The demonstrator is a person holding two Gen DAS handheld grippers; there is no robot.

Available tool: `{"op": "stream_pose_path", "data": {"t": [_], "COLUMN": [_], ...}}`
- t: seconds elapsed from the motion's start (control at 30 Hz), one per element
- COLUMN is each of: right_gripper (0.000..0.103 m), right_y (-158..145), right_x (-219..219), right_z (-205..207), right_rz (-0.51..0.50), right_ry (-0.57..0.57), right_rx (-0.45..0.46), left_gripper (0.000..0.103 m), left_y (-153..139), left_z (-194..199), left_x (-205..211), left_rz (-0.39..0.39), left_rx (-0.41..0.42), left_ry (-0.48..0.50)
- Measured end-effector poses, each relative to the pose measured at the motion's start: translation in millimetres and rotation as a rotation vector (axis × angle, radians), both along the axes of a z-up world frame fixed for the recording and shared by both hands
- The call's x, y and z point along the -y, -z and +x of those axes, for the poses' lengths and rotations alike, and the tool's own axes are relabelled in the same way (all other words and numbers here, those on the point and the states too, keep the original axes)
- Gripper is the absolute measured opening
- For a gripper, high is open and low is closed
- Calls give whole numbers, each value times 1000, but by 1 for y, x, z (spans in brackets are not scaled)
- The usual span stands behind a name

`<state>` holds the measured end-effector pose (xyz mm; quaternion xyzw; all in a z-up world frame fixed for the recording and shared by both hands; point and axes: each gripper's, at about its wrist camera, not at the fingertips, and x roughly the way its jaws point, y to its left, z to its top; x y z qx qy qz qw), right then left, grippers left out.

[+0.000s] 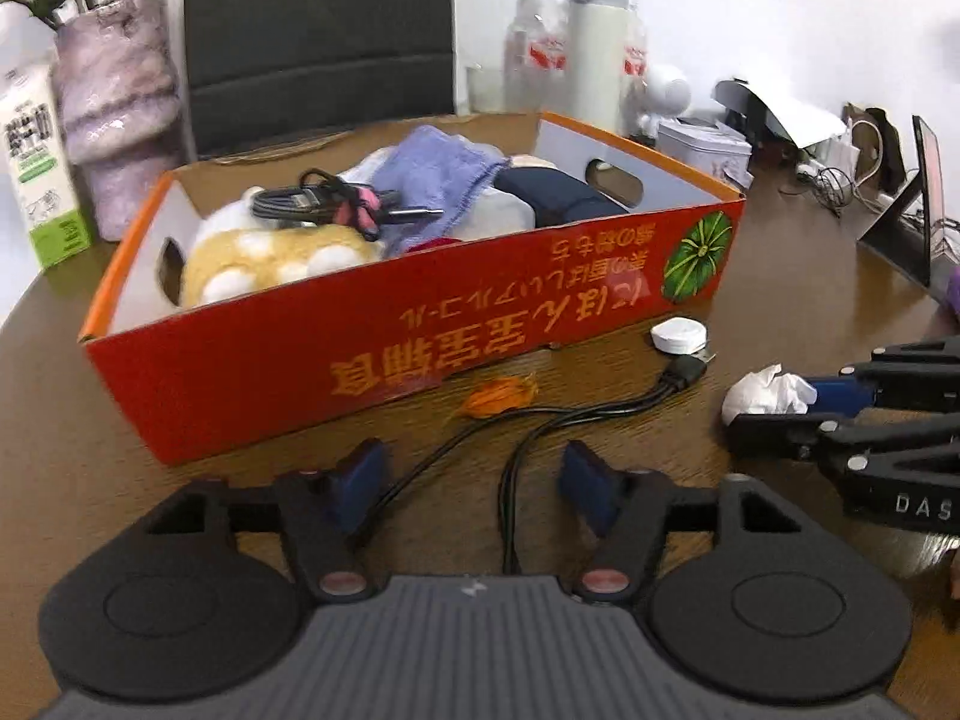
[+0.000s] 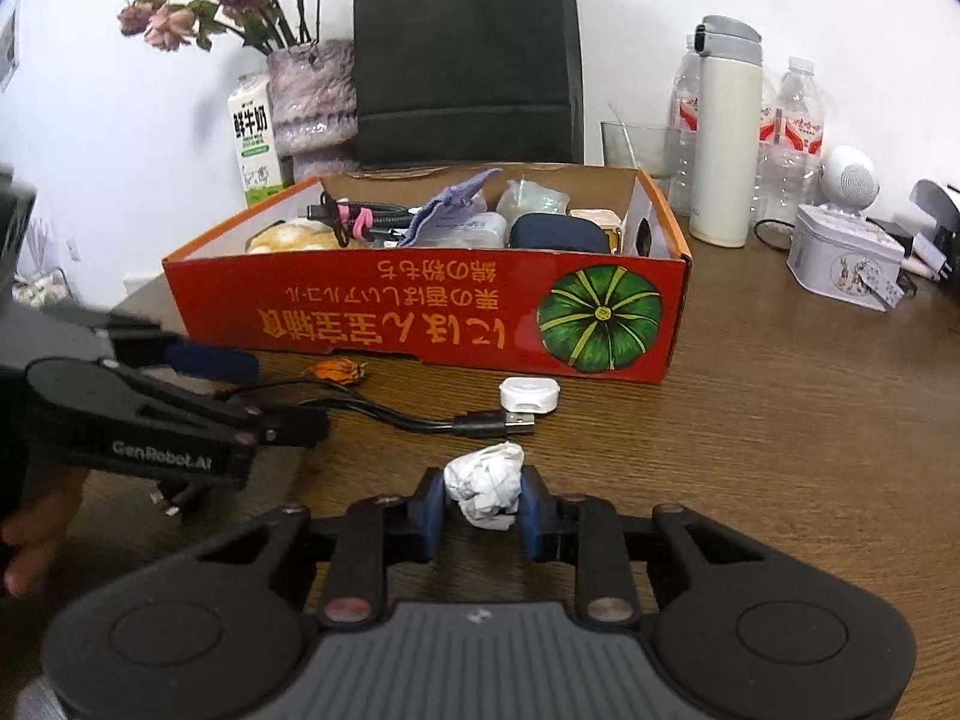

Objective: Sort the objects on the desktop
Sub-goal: 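Grasp the white earbuds with the right gripper, then carry the crumpled white foil with the right gripper into the box while the left carries the black cable there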

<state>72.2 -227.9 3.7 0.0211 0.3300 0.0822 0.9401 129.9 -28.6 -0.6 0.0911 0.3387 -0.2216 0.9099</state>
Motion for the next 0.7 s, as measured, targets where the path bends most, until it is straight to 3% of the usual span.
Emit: {"op": "stream_pose_path", "data": {"t": [0.07,0.17,0.23,0.43,0.7], "right_gripper": [25,25,24,23,22], "right_y": [0,-1,-3,-17,-46], "right_x": [0,0,-2,-13,-33], "right_z": [0,-2,-5,-33,-107], "right_rz": [-4,-8,-16,-15,62], "right_ry": [-7,-5,-6,-5,1], "right_rx": [2,7,19,93,167], "left_gripper": [7,5,5,3,3], "left_y": [-6,-11,-13,-54,-100], "left_z": [-11,-38,-63,-144,-197], "left_x": [1,16,19,3,-24], "left_rz": [15,105,105,-48,-119], "left_rx": [-19,1,48,174,303], "left_ry": [-31,-101,-127,-216,-259]}}
